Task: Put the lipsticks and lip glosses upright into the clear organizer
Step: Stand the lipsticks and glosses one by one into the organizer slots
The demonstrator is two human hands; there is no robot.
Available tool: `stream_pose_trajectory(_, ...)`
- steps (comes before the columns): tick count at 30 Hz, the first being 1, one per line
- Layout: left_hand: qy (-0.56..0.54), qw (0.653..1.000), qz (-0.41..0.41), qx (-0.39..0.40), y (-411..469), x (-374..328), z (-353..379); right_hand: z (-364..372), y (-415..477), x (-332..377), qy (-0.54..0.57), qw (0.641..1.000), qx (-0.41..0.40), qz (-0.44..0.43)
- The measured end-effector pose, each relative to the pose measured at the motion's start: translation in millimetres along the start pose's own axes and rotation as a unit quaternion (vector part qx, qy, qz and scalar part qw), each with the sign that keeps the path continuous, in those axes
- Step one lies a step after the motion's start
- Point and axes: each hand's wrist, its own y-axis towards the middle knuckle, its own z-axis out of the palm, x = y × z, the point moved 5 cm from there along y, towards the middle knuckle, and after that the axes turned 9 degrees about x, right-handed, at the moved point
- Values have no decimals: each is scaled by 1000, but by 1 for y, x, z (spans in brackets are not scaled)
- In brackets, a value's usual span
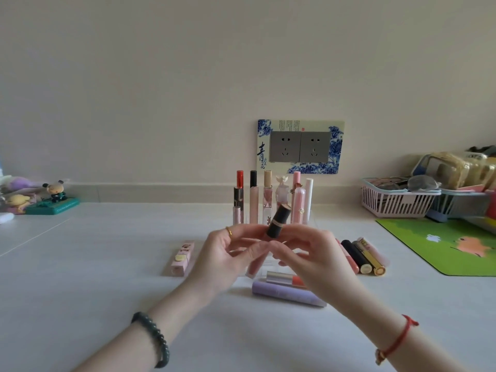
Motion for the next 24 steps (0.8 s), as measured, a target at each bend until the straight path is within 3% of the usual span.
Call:
stream_pose_trajectory(7,27,999,26,-10,17,-3,15,-19,2,-6,42,998,-40,19)
stream_pose_trajectory(11,33,998,56,-18,24,-9,17,-41,10,-1,13,997,-82,4)
stream_pose_trajectory(18,23,983,120,-138,23,-14,-45,-93,36,-16,-105,972,-206,38)
stream_pose_trajectory(24,88,980,41,-175,23,24,-83,-85,45,-41,-153,967,-184,87)
